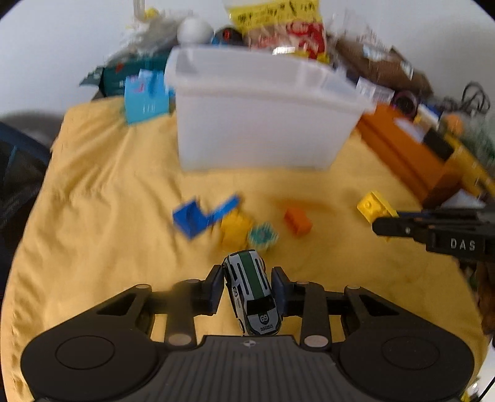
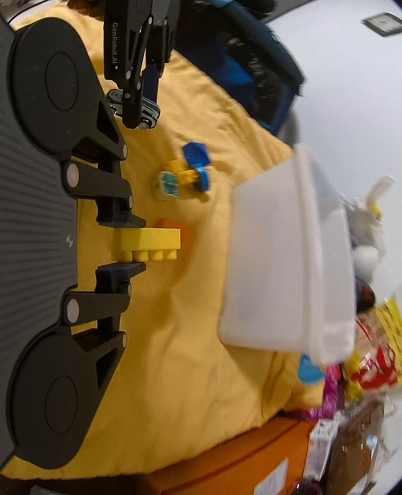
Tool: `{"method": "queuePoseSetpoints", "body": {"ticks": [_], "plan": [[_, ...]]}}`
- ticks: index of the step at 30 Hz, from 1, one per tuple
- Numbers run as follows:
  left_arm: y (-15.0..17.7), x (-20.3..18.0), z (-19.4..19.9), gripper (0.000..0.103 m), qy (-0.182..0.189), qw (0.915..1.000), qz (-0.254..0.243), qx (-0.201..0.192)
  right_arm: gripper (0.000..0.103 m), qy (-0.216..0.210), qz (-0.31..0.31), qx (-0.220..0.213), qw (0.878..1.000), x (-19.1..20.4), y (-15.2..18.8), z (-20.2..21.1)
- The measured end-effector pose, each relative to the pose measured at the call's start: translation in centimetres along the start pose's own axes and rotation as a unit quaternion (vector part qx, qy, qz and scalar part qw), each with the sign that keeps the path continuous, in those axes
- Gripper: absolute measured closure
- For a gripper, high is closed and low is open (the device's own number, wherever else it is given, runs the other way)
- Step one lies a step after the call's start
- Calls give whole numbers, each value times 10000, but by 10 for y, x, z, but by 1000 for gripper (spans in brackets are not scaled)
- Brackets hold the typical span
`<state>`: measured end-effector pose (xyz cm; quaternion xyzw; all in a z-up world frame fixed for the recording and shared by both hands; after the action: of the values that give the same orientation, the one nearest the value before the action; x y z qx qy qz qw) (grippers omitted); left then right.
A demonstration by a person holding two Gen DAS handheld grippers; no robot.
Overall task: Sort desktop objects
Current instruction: 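Carry the white-green car and yellow brick over the white bin and open both tools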
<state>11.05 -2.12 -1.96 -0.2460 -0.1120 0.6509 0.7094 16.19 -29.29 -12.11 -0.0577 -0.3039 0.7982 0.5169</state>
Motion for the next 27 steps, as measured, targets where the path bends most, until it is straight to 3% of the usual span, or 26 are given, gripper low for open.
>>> {"method": "queuePoseSetpoints", "body": {"ticks": [7, 13, 21, 27], "plan": [[-61, -13, 35, 66, 218, 9979, -95, -603, 78, -79, -234, -542, 9982, -13, -40, 39], [-118, -15, 51, 66, 294, 9960, -52, -839, 78, -64, -206, -896, 9957, -23, -89, 60], [-176, -9, 60, 66, 226, 9959, -62, -871, 78, 9, -143, -1088, 9940, -33, -145, 74], [-206, -7, 60, 66, 209, 9963, -98, -824, 78, 41, -77, -995, 9950, -34, -178, 70]]}}
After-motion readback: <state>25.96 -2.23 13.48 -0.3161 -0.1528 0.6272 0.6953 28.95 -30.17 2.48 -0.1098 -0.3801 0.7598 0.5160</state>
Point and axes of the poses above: each gripper's, at about its wrist camera, not at the fingertips, and z roughly against the way its jaws point, x to its left, y to its underside, the point moved 1 cm from there along -z, roughly the way its jaws point, and after that the axes turned 9 degrees about x, right-handed, at the moved point
